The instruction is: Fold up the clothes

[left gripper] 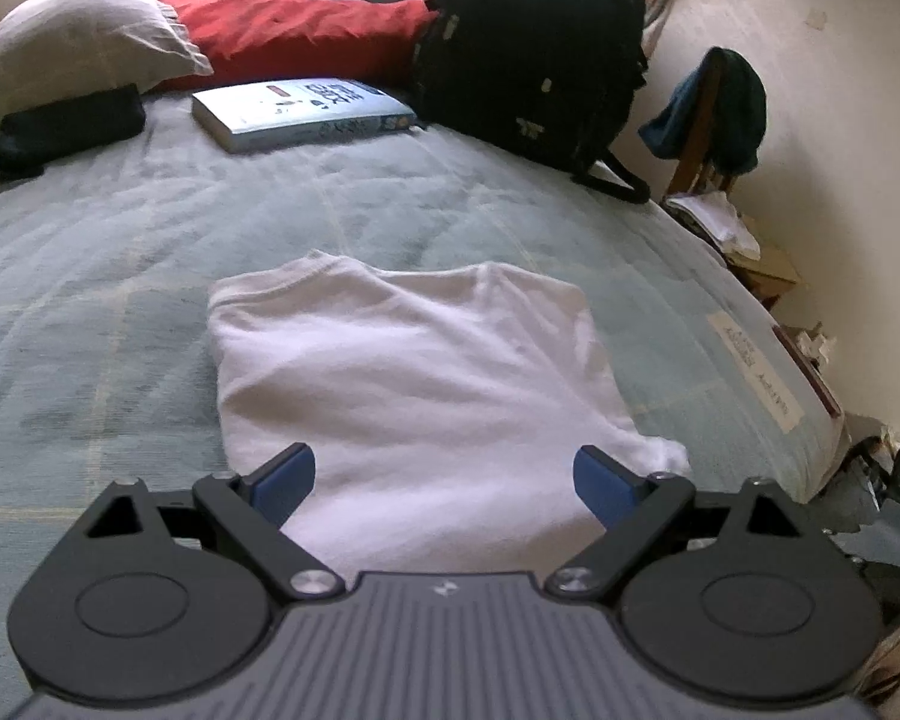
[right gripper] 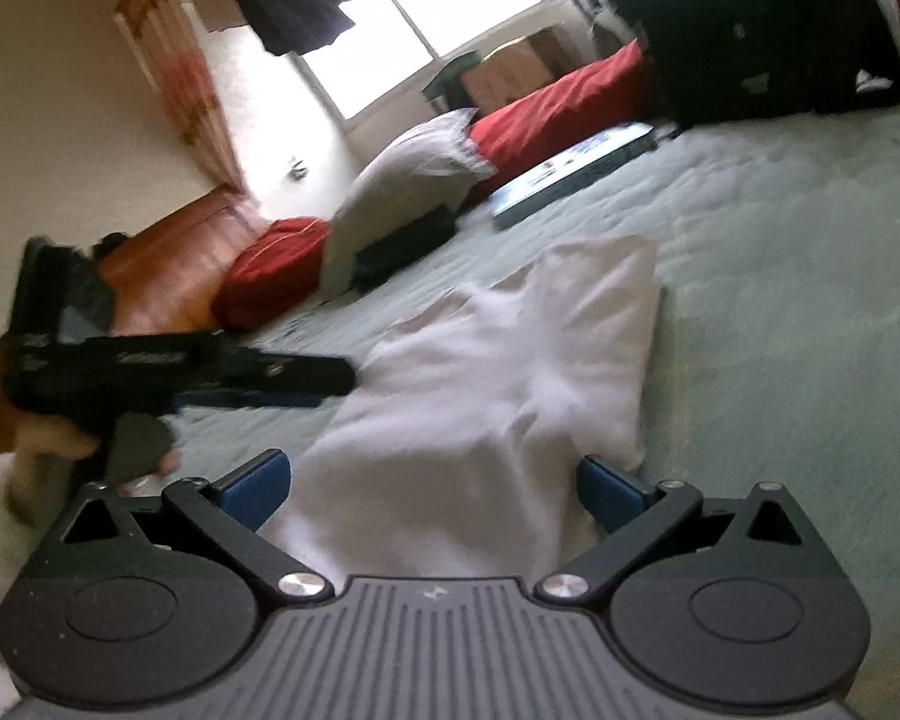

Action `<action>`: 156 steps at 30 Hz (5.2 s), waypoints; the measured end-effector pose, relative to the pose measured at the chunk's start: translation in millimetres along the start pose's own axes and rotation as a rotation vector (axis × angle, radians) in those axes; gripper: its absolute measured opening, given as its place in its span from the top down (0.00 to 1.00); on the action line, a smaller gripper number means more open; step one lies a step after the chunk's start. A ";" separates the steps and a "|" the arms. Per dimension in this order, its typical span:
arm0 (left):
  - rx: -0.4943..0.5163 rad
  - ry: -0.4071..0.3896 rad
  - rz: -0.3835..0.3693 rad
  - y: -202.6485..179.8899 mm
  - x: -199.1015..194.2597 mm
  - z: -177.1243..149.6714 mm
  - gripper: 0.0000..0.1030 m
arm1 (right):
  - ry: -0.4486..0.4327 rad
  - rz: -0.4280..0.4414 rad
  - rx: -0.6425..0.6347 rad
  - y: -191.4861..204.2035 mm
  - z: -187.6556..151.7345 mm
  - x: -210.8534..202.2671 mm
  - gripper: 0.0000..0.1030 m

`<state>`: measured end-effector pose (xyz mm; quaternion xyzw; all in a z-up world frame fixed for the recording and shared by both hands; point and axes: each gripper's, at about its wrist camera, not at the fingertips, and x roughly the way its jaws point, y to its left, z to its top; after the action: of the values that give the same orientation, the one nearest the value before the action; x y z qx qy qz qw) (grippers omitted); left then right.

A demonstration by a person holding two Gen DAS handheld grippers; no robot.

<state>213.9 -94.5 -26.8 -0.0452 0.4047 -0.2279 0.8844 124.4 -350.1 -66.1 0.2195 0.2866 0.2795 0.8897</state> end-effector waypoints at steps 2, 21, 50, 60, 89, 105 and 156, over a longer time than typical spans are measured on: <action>0.008 0.000 0.006 -1.8 -0.7 -0.5 0.10 | 0.005 -0.009 -0.007 0.5 -1.4 -1.3 0.00; 0.028 -0.005 0.011 -6.8 -3.5 -2.5 0.10 | -0.091 -0.002 -0.036 -10.3 -4.3 -14.7 0.00; 0.053 0.017 0.025 -16.2 1.7 -5.2 0.10 | -0.050 -0.166 -0.340 -2.7 -20.8 -34.7 0.98; 0.049 0.016 0.025 -15.3 -0.3 -6.0 0.10 | -0.071 -0.230 -0.260 -25.3 -5.2 -30.5 0.91; -0.025 -0.042 0.082 20.4 -26.5 -16.1 0.08 | 0.013 -0.202 -0.134 2.3 66.9 15.1 0.52; 0.068 0.006 -0.058 -11.0 -25.0 -49.2 0.08 | 0.020 -0.414 -0.195 51.4 2.4 -10.1 0.33; -0.350 0.110 -0.243 92.9 9.0 -23.9 0.07 | 0.185 -0.044 0.423 -71.9 54.9 35.5 0.00</action>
<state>235.5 -13.1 -73.6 -0.2341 0.4771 -0.2610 0.8059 210.0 -394.5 -78.8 0.3682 0.4237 0.2125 0.7998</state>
